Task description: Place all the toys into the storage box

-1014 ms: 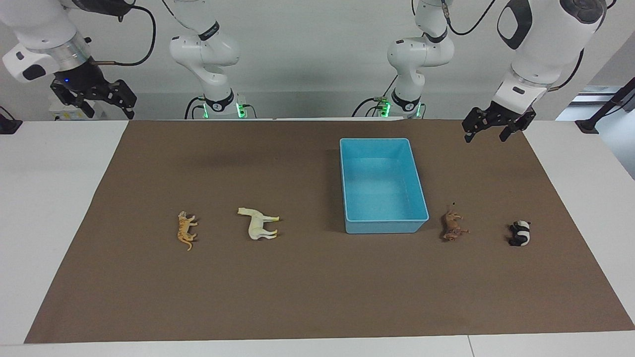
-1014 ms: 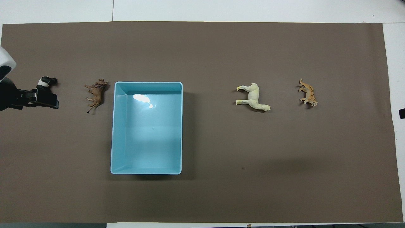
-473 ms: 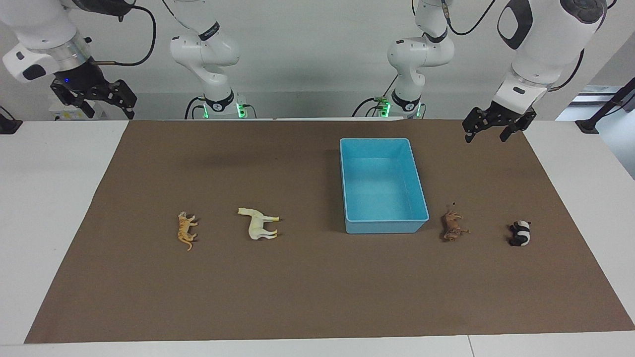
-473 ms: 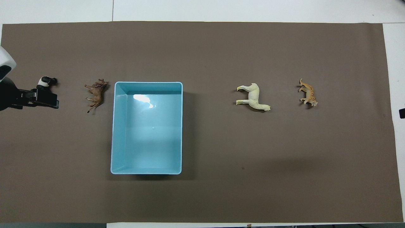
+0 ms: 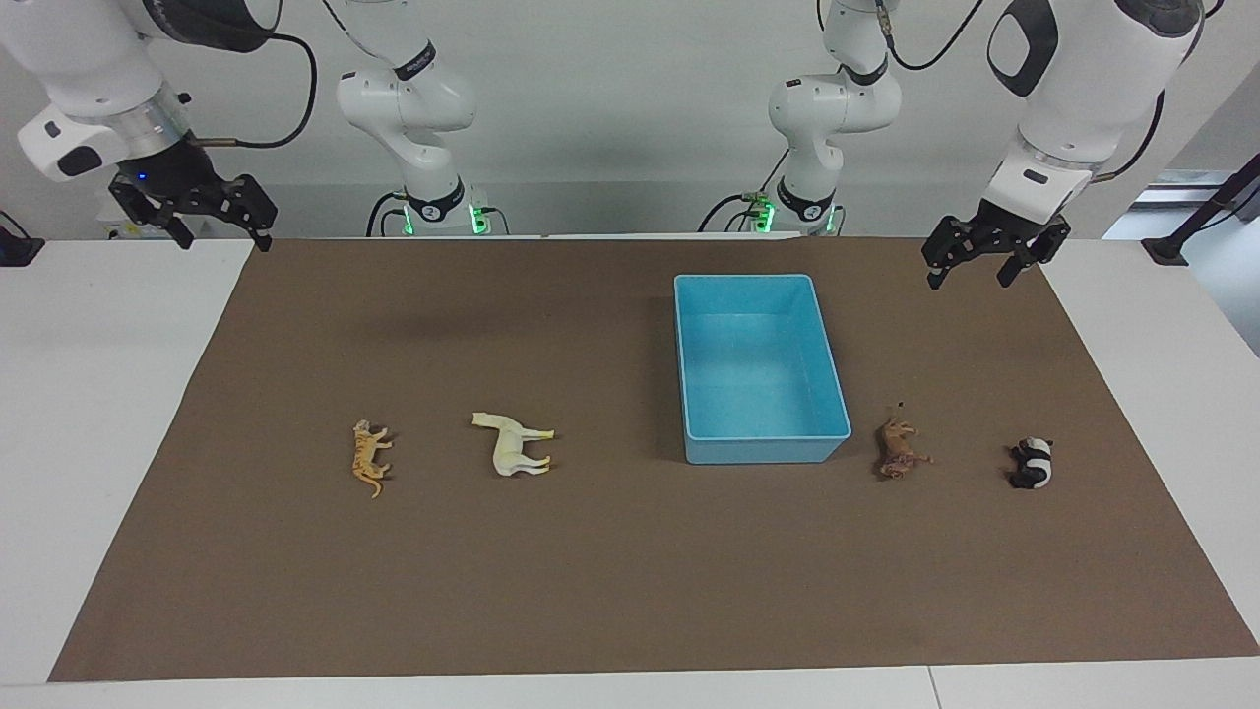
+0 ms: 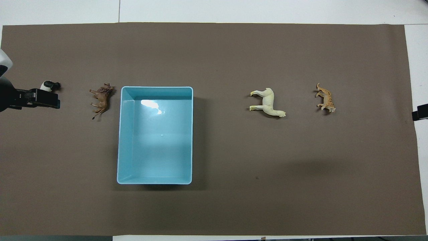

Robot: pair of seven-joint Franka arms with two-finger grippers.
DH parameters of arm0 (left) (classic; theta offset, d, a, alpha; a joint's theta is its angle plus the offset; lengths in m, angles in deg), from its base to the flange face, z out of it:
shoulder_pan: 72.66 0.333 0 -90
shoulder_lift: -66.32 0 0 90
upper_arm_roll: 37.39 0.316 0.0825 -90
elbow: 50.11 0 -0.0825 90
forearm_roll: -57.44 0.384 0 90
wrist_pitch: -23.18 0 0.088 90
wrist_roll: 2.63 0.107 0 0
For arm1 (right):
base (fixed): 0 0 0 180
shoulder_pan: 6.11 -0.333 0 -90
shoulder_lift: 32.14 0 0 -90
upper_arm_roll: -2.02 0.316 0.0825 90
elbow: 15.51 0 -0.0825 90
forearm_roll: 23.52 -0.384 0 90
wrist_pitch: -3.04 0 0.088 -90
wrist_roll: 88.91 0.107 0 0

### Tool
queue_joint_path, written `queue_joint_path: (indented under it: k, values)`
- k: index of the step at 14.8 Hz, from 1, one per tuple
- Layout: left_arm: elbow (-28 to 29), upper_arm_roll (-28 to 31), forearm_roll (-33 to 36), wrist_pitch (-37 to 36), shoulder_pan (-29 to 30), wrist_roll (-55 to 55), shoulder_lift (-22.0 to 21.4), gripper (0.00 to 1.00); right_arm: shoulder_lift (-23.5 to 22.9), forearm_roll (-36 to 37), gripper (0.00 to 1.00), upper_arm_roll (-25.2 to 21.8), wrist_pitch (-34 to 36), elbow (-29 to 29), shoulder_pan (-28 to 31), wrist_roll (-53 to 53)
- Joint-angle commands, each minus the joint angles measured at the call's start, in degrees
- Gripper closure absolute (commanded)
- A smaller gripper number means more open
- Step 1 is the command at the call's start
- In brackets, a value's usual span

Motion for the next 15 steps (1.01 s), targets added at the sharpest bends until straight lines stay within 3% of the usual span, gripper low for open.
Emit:
queue_joint_path:
  k: [1, 5, 11, 15]
  values:
    - [1.1, 0.0, -0.1, 2.1, 1.8, 1.0, 0.0, 0.0, 0.1, 0.2, 0.0, 0.4, -9.2, -8.3, -2.4, 1.2]
    - [0.5, 0.0, 0.0, 6.1, 1.8, 1.0, 4.3, 0.0, -7.5, 0.1, 0.0, 0.4, -19.0, -10.0, -3.3, 1.6]
    - [2.1, 0.1, 0.1, 24.4, 2.2, 1.1, 16.8, 0.0, -13.9, -3.7, 0.0, 0.6, -36.0, -15.7, -5.7, 1.5]
    - [10.5, 0.0, 0.2, 31.3, 2.3, 1.2, 16.7, 0.0, -17.0, -6.7, 0.0, 0.6, -38.5, -15.7, -5.8, 1.3]
